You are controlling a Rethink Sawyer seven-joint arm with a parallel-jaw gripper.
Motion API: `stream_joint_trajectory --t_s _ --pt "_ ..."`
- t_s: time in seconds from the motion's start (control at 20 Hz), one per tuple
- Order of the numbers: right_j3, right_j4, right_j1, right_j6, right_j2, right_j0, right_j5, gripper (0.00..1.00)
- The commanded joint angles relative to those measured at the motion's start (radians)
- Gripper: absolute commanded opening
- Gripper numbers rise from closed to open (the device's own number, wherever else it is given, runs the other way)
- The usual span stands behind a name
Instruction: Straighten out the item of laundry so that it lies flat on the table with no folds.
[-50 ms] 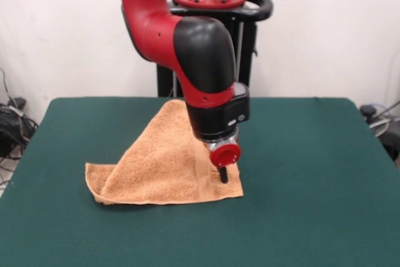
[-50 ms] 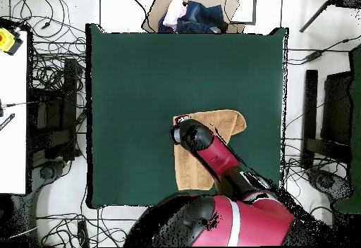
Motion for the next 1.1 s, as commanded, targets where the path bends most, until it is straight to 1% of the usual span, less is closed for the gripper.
stream_joint_trajectory --t_s 0.05,0.3,0.4,0.65,0.8,1.1 --pt "-0.097 0.017 0.062 0.149 -0.043 0.009 -0.055 0.0" --pt "-0.101 0.025 0.057 0.153 -0.059 0.023 -0.04 0.0" --pt "-0.099 0.021 0.056 0.15 -0.047 0.014 -0.041 0.0" --pt "-0.1 0.016 0.077 0.15 0.006 -0.018 -0.067 0.0" --pt "-0.095 0.03 0.079 0.172 0.039 -0.019 -0.075 0.0" --pt "-0.082 0.044 0.109 0.212 0.131 -0.052 -0.116 0.0"
